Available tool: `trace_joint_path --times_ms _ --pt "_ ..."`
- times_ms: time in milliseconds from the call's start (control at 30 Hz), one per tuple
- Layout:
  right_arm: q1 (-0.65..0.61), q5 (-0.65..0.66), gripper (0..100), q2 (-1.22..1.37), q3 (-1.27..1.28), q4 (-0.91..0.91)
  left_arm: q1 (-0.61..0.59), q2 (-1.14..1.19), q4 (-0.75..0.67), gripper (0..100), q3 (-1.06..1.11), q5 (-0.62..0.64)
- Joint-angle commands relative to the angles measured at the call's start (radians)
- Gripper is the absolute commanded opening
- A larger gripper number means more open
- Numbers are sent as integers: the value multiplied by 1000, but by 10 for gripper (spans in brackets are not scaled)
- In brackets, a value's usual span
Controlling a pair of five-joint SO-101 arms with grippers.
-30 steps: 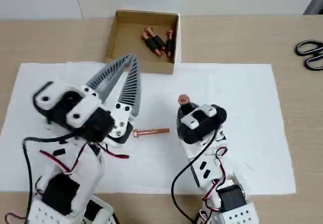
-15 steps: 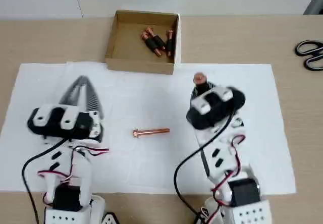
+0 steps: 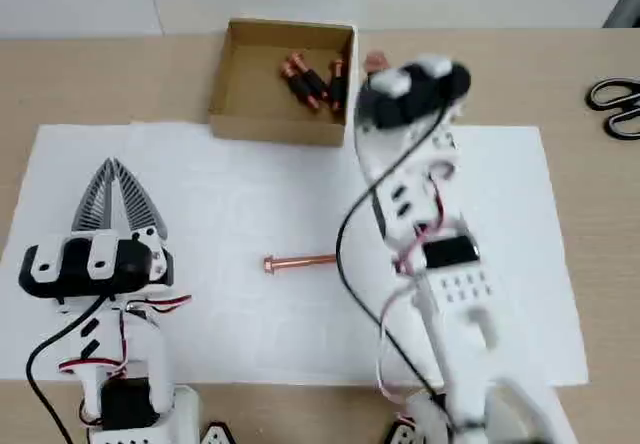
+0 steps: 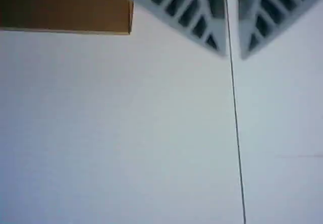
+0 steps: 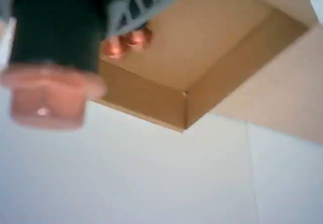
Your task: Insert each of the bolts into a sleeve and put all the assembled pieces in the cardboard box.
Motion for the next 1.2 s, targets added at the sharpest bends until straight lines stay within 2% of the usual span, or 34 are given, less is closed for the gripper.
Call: trace_joint_path --times_ms 0,433,667,833,967,1167 --pt "-7 -55 4 186 -258 -12 -3 -11 -15 6 -4 0" --pt "-105 -60 4 964 -1020 -19 -5 -12 -18 6 -4 2" --pt "-110 -55 4 1389 -1475 -10 -5 -12 -18 6 -4 2" --pt "-120 -60 4 1604 -1792 153 -5 -12 -18 6 -4 2" --pt "-142 -58 4 1748 -1993 202 -3 -12 -18 6 -4 2" --pt "-171 -55 4 1873 -2105 263 -3 -12 -18 6 -4 2"
